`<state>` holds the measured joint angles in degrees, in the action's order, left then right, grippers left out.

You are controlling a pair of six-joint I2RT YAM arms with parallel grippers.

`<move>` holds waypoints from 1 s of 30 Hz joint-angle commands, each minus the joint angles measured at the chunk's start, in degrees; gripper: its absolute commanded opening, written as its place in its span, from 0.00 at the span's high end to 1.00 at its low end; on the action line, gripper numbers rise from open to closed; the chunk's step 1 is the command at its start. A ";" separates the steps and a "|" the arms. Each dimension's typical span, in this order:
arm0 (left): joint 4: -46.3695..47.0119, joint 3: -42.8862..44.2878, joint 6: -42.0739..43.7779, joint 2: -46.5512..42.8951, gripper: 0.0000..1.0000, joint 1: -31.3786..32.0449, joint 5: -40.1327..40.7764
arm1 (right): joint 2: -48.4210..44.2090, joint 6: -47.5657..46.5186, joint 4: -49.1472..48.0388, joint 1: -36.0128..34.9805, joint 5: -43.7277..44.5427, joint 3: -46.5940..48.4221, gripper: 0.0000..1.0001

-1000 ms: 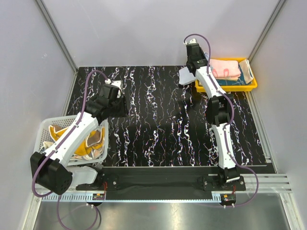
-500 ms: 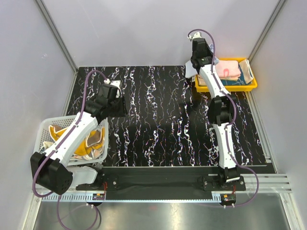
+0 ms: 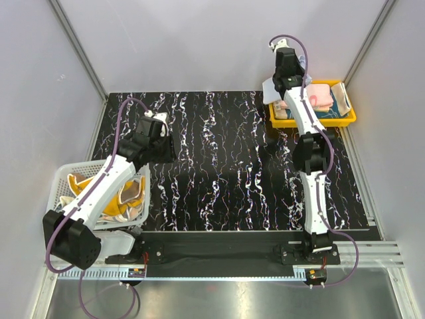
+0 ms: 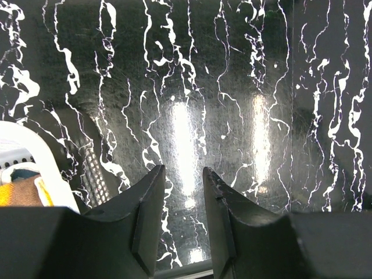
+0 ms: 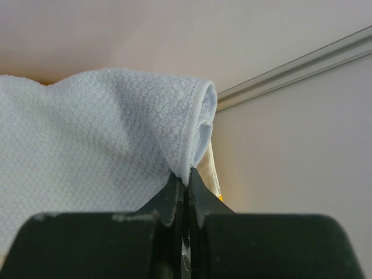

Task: Fold and stack the towels
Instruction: Neatly place the folded towel into the bin

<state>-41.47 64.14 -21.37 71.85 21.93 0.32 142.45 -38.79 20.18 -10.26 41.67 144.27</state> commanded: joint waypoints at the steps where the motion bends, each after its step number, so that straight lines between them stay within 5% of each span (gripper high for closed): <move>1: 1.92 0.02 0.89 0.39 0.63 -0.31 -2.07 | -7.01 0.72 -3.14 2.60 -2.63 -0.47 1.00; 8: 1.92 -0.15 1.06 1.09 0.63 -0.31 -2.69 | -7.28 13.64 0.82 11.64 -17.39 -4.78 0.96; 11: 1.92 -0.07 1.15 1.79 0.63 -0.31 -3.22 | -4.21 18.03 -1.37 14.38 -23.29 -7.50 0.72; 12: 1.84 -0.07 1.15 1.88 0.63 -0.31 -3.13 | -3.33 20.13 -2.07 14.83 -24.26 -7.86 0.48; 15: 1.83 -0.33 1.15 2.06 0.63 -0.31 -2.78 | 0.62 25.31 -0.51 15.97 -26.20 -5.94 0.19; 19: 1.84 -0.42 1.06 2.41 0.63 -0.31 -2.51 | 2.13 28.76 0.91 16.15 -27.08 -3.91 0.02; 30: 2.27 -0.24 0.89 2.06 0.61 -0.31 -3.04 | -7.00 37.72 6.09 16.06 -28.04 -5.65 0.00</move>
<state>-41.30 63.86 -21.15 74.15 21.87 -1.32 143.61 -5.82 26.30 5.61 14.87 138.93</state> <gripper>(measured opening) 0.379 0.994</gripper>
